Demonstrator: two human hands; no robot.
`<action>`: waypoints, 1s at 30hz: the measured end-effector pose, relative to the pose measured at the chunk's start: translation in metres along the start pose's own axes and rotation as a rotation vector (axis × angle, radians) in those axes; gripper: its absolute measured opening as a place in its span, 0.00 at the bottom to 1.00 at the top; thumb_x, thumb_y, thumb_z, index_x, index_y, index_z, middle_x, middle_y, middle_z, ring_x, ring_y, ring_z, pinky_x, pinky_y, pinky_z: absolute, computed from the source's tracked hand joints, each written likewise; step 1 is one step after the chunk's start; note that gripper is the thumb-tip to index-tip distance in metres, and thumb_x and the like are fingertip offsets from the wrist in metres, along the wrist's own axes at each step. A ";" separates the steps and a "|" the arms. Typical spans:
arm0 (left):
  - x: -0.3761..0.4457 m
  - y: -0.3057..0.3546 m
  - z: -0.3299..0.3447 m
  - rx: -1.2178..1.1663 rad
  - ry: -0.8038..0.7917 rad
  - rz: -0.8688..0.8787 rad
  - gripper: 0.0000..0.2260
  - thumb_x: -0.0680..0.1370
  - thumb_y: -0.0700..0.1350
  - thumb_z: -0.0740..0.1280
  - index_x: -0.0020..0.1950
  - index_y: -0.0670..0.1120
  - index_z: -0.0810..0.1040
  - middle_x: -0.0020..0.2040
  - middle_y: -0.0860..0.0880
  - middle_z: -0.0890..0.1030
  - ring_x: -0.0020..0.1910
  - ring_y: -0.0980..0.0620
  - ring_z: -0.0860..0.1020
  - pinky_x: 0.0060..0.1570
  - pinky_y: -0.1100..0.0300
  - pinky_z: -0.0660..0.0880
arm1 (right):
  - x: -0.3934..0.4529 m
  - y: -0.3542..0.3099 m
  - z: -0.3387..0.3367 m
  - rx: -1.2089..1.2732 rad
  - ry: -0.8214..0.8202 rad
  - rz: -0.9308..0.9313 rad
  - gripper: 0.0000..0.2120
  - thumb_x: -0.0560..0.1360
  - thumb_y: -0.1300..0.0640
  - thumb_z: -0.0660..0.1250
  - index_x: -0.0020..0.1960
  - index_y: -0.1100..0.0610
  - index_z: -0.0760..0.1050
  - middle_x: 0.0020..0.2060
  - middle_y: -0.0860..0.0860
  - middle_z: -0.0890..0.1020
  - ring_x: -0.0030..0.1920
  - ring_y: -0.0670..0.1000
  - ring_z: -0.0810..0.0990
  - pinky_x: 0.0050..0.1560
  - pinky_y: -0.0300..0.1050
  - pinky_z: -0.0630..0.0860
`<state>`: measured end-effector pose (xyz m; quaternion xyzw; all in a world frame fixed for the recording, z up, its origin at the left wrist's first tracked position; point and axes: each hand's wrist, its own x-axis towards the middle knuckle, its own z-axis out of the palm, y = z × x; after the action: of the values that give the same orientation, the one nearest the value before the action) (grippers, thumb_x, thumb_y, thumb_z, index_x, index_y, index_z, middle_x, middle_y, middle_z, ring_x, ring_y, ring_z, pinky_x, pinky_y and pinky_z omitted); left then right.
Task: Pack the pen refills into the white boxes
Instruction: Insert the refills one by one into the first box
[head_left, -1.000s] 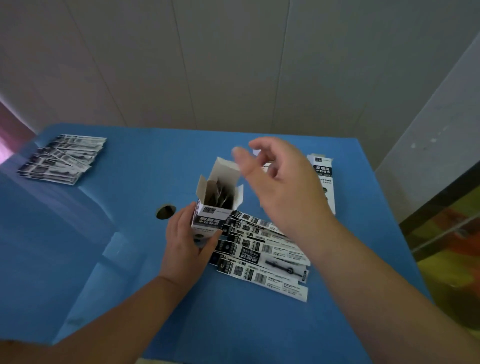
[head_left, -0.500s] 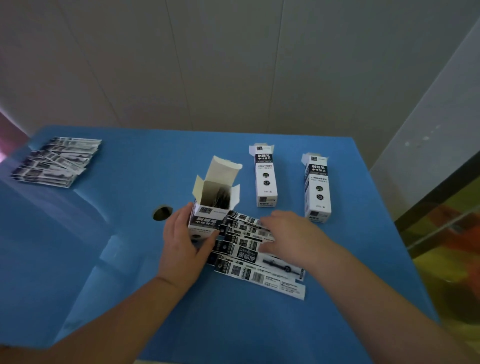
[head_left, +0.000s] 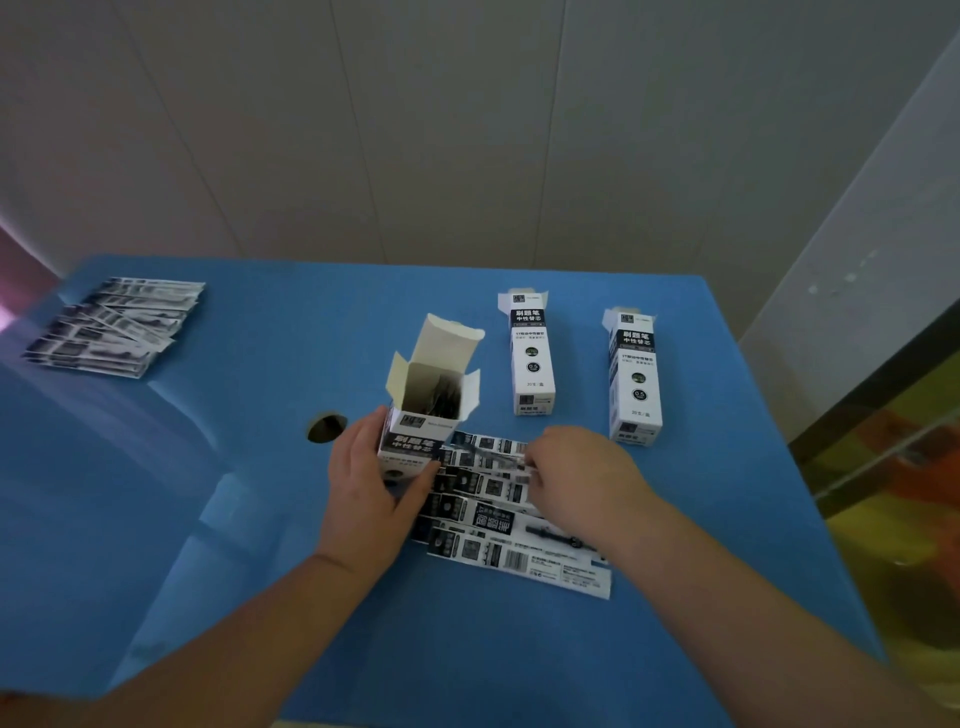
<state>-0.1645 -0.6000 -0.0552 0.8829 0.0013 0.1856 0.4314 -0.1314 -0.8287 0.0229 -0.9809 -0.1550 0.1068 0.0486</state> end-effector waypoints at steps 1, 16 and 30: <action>0.000 0.000 0.000 0.002 -0.001 0.002 0.34 0.76 0.58 0.69 0.76 0.40 0.69 0.69 0.42 0.73 0.71 0.48 0.68 0.73 0.55 0.68 | 0.000 0.002 -0.003 0.024 0.026 0.023 0.07 0.75 0.62 0.63 0.42 0.56 0.79 0.39 0.51 0.78 0.39 0.52 0.78 0.33 0.44 0.70; 0.001 -0.007 0.005 -0.015 0.023 -0.003 0.31 0.76 0.46 0.77 0.76 0.43 0.70 0.69 0.45 0.73 0.71 0.49 0.68 0.72 0.40 0.72 | -0.010 0.013 -0.051 0.578 0.141 0.041 0.14 0.78 0.48 0.70 0.36 0.53 0.78 0.30 0.49 0.80 0.30 0.50 0.79 0.30 0.48 0.73; -0.001 -0.009 0.006 -0.008 0.042 0.106 0.33 0.75 0.42 0.77 0.76 0.37 0.68 0.69 0.40 0.72 0.70 0.41 0.71 0.62 0.33 0.78 | -0.032 0.001 -0.099 1.359 0.235 -0.035 0.06 0.76 0.55 0.74 0.43 0.56 0.86 0.41 0.54 0.88 0.38 0.53 0.83 0.36 0.38 0.79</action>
<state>-0.1623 -0.5986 -0.0658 0.8759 -0.0370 0.2268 0.4242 -0.1384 -0.8463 0.1255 -0.7353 -0.0634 0.0725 0.6708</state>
